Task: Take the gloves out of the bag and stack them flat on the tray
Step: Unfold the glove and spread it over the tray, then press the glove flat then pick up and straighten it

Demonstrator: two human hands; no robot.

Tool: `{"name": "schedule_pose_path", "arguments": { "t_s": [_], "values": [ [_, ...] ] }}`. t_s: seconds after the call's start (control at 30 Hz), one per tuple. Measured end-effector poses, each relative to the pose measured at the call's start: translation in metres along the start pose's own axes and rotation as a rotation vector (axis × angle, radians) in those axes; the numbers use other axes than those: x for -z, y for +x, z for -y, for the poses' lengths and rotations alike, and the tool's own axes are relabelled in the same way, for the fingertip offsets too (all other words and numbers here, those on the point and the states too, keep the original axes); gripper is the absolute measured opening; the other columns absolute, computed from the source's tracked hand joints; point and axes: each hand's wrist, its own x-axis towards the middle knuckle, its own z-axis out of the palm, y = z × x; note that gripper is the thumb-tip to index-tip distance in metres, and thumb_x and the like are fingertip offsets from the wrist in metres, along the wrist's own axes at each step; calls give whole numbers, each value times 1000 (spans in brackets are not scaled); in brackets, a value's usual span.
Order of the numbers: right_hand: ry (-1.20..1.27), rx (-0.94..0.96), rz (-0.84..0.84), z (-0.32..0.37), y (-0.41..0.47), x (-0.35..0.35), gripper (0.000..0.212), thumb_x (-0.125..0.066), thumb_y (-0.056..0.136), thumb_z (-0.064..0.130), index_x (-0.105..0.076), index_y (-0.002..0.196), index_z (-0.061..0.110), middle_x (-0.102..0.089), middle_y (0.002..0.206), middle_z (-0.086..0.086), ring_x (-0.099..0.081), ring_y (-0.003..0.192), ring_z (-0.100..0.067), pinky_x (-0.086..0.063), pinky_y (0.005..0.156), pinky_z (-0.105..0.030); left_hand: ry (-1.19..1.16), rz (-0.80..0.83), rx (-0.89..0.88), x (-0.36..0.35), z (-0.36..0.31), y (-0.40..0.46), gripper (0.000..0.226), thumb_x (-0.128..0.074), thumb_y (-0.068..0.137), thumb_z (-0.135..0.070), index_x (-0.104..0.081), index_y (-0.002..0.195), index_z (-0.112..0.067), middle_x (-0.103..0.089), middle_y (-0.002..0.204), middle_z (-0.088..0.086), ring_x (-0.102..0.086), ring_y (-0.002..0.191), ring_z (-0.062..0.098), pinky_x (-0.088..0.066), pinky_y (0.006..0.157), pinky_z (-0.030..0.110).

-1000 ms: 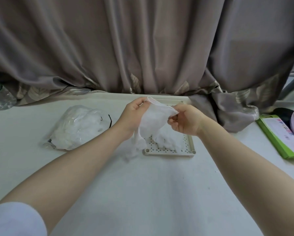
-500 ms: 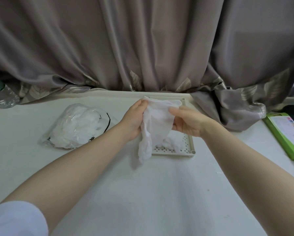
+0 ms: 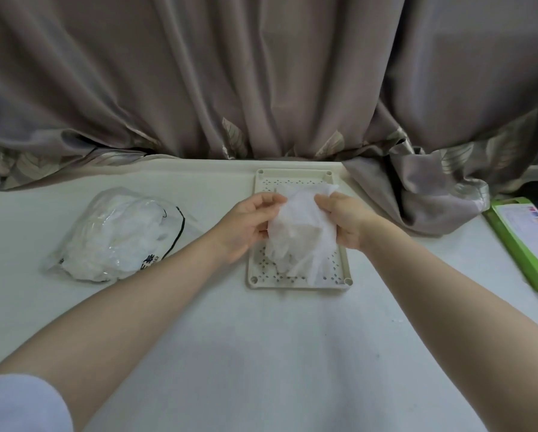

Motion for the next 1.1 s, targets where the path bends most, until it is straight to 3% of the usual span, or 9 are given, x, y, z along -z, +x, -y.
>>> {"name": "schedule_pose_path", "arguments": {
  "t_s": [0.13,0.27,0.33,0.47,0.57,0.63,0.8,0.97,1.1],
  "values": [
    [-7,-8,73,-4,19,8,32,-35,103,15,-45,134,13,-65,113,-11,-68,94,-25,-59,74,-38,117,-26,100,5,9,17,28,-54,93,-8,-59,118,-20,-67,102,-2,-64,85,10,-52,72,18],
    [-283,60,-58,-15,52,16,69,-54,94,9,-20,149,35,-53,133,-9,-64,101,-26,-56,81,-39,502,-105,144,13,23,42,54,-63,88,-7,-45,139,-14,-42,146,0,-46,128,16,-41,106,31],
    [-445,76,-112,-19,60,14,83,-59,90,3,-9,150,33,-47,130,0,-61,94,-19,-53,66,-28,659,-95,122,16,27,52,56,-60,89,-7,-41,141,-9,-34,151,0,-37,135,16,-30,111,26],
    [-619,197,-140,-31,75,16,51,-50,86,-11,-40,121,25,-50,127,-6,-54,89,-20,-44,54,-24,956,17,124,20,33,69,61,-63,88,-12,-36,143,-7,-30,152,2,-31,137,15,-26,99,14],
    [-595,204,-110,-36,80,20,32,-49,89,-7,-60,101,20,-56,126,-4,-56,91,-14,-44,62,-18,755,45,196,20,38,79,74,-68,84,-14,-29,146,-12,-27,153,0,-38,129,7,-30,101,15],
    [-478,169,-66,-36,81,23,29,-55,91,3,-63,114,19,-54,132,-1,-55,108,-14,-45,81,-19,573,0,220,21,41,82,77,-69,83,-15,-26,148,-16,-36,149,7,-53,118,13,-42,99,24],
    [-442,117,-24,-42,82,30,62,-67,84,9,-46,139,26,-38,149,5,-37,136,-16,-35,112,-39,663,-61,125,23,47,86,59,-66,87,-17,-42,140,-16,-38,147,-4,-41,130,14,-34,103,21],
    [-204,205,66,-38,80,30,71,-57,78,-1,-44,137,34,-40,147,1,-45,130,-22,-41,107,-43,225,-184,-22,16,42,89,29,-56,91,-6,-61,116,-20,-53,133,-5,-54,118,12,-44,99,26],
    [-88,264,-72,-27,82,26,68,-48,87,-9,-39,141,31,-44,143,4,-56,118,-19,-49,96,-37,170,-186,-44,18,44,106,47,-49,94,-6,-45,137,-24,-42,144,-5,-51,124,15,-45,102,37]
  ]
}}
